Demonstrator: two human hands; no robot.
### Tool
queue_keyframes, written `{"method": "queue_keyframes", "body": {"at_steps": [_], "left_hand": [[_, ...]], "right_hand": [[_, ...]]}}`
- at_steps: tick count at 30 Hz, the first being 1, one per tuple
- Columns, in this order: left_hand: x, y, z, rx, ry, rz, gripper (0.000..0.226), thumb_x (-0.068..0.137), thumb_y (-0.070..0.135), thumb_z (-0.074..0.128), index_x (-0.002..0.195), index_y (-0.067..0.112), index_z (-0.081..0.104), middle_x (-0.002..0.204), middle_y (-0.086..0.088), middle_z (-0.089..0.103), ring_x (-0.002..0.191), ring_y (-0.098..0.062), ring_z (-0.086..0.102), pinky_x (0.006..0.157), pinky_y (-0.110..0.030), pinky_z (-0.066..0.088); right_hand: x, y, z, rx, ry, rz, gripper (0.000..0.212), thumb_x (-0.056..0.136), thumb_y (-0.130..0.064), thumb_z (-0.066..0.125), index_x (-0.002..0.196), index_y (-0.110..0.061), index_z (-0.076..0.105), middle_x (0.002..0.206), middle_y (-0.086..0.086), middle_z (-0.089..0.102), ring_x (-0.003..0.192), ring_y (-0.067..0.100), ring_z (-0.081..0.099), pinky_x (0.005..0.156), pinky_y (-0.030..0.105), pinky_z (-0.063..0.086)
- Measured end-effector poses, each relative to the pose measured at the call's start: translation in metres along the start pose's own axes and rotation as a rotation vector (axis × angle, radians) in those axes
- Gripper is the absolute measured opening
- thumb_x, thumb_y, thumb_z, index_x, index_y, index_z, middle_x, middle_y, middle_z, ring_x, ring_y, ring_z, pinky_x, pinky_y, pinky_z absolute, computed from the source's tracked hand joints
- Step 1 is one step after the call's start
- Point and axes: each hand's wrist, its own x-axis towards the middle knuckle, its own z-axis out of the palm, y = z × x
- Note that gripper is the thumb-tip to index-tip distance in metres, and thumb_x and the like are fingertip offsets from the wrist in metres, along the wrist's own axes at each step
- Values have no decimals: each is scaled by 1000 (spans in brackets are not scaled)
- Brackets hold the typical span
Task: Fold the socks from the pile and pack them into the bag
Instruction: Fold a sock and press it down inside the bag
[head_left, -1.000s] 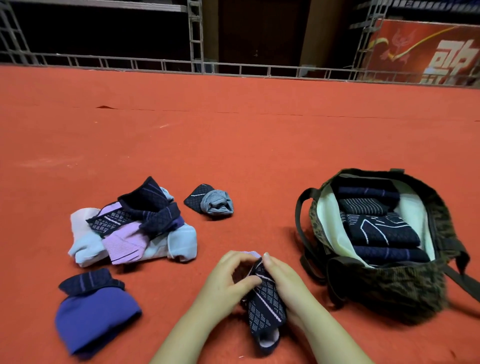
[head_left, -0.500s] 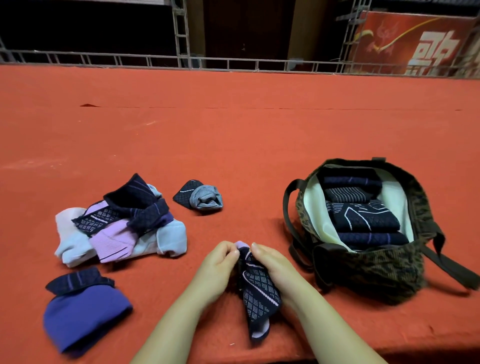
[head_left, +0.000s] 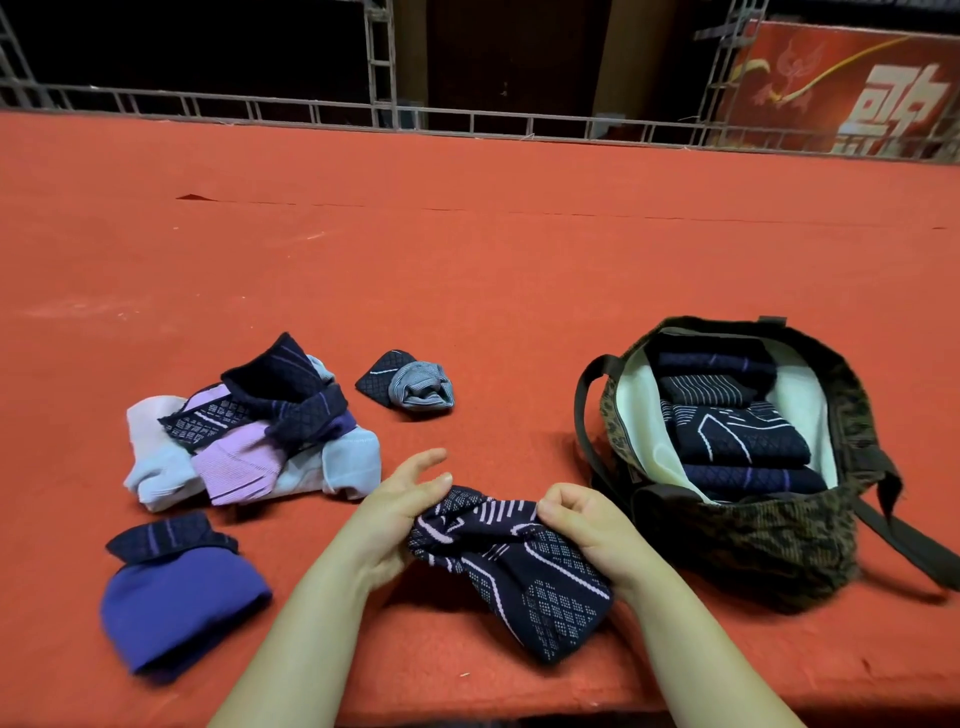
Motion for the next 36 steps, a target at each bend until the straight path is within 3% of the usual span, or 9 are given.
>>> {"method": "queue_keyframes", "body": {"at_steps": [6,9,13,15,18,23,27,33,36], "left_hand": [[10,8,-11,-349,252,92,28,97,9,46,120,21,56,76,-2,65,63,-14,64,54,-26,55],[9,7,-12,-411,279,153,33,97,9,45,128,17,53,79,-1,63,62,-11,64,56,-25,55],[-2,13,-4,-49,148,317,37,90,9,56,124,20,50,64,4,64,57,-8,63,54,-21,52],[-7,21,5,156,33,392,48,79,13,60,125,21,47,62,6,63,57,-7,61,55,-19,50],[-12,30,19,299,-88,449,45,85,4,61,121,26,46,65,8,64,61,-4,60,61,-16,48],[-20,42,21,282,-210,565,39,74,15,65,110,20,51,64,8,61,62,-5,58,61,-16,47],[-19,47,2,50,-233,578,50,58,34,85,98,19,56,65,4,58,60,-8,53,56,-18,44],[-24,51,10,531,-193,558,16,60,37,65,72,26,66,62,10,57,61,-3,50,58,-18,40],[-25,54,13,463,-295,636,15,70,42,70,67,27,68,68,12,60,71,-7,54,68,-20,43]], "right_hand": [[-4,3,-5,123,-21,-7,30,58,-47,73,54,-23,56,59,-4,54,54,7,48,51,21,38],[-5,1,-6,57,-14,0,30,64,-44,72,55,-22,54,58,-7,53,54,6,46,51,20,37],[-2,-12,-1,-167,-32,-62,19,76,-42,59,71,-24,59,66,-16,58,65,1,50,64,19,40],[1,-28,6,-165,-20,-132,23,79,-44,54,92,-28,64,86,-20,65,82,-2,58,80,17,44],[4,-56,18,-102,-69,-249,32,84,-46,50,109,-31,64,111,-14,65,108,0,58,95,18,43],[8,-82,22,-141,-238,-351,24,77,-41,60,74,-17,60,91,-4,62,86,11,58,80,26,45],[4,-84,14,-21,-294,-351,21,82,-31,60,75,-12,56,74,-4,60,71,10,54,71,24,44],[0,-91,27,-4,-168,-413,18,90,-26,48,75,-17,51,68,-11,51,65,6,45,62,20,38],[-5,-101,20,-26,-249,-403,17,90,-24,50,74,-18,52,65,-10,51,61,7,44,58,19,37]]}}
